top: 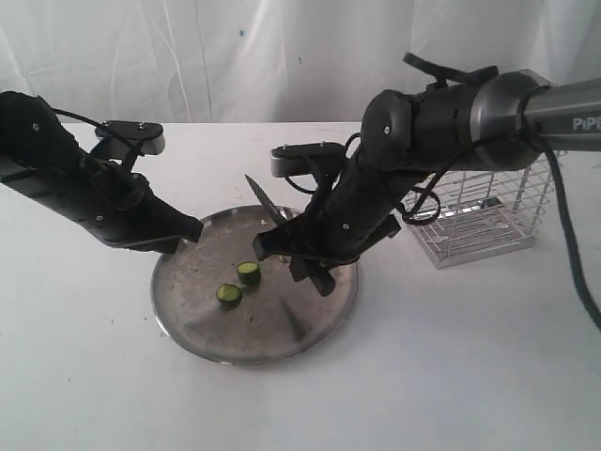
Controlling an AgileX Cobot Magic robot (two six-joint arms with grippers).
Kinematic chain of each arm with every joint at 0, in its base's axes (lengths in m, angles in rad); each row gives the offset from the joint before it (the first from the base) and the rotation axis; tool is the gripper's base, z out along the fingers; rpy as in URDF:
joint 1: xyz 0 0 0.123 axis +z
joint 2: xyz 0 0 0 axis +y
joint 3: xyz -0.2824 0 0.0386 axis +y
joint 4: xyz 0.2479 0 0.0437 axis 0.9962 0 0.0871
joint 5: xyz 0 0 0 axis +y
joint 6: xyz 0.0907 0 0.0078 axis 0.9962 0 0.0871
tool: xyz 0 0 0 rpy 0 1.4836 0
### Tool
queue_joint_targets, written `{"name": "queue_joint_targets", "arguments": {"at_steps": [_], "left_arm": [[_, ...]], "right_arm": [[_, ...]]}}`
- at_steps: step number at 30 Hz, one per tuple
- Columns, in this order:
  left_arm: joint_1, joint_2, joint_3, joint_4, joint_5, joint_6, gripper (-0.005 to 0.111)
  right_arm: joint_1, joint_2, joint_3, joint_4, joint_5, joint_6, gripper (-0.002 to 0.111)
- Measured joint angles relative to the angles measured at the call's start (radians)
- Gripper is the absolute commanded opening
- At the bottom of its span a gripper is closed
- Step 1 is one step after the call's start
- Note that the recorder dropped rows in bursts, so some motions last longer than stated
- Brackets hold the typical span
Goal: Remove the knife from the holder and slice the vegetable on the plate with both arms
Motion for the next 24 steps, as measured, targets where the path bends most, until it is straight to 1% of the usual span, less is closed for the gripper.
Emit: {"name": "queue_joint_targets", "arguments": {"at_steps": [2,5,7,9,13,16,20,23,24], "left_arm": [[0.0,0.0,0.0,-0.005,0.007,0.0,0.005],[0.0,0.0,0.0,-0.005,0.016,0.0,0.005],[0.0,0.0,0.0,-0.005,0.016,0.0,0.005],[0.0,0.0,0.0,-0.005,0.019,0.0,0.005],[0.0,0.0,0.0,-0.005,0.019,0.0,0.005],[0.0,0.0,0.0,-0.005,0.023,0.0,0.005],[0.0,-0.007,0.0,-0.005,0.024,0.002,0.005],[0.0,-0.077,0.0,-0.005,0.024,0.014,0.005],[0.0,-0.1,0.0,-0.005,0.024,0.017,0.005]], "right_arm": [[-0.01,0.027,0.0,0.061,-0.013,-0.023,0.0],[-0.022,0.061,0.0,0.094,-0.039,-0.036,0.0],[-0.024,0.08,0.0,0.111,-0.052,-0.038,0.002],[-0.028,0.089,0.0,0.12,-0.062,-0.052,0.009],[-0.03,0.1,0.0,0.163,-0.095,-0.09,0.03],[-0.031,0.102,0.0,0.186,-0.123,-0.11,0.038],[-0.031,0.102,0.0,0.191,-0.147,-0.121,0.039],[-0.031,0.043,0.0,0.191,-0.184,-0.141,0.039],[-0.031,0.02,0.0,0.191,-0.189,-0.15,0.037]]}}
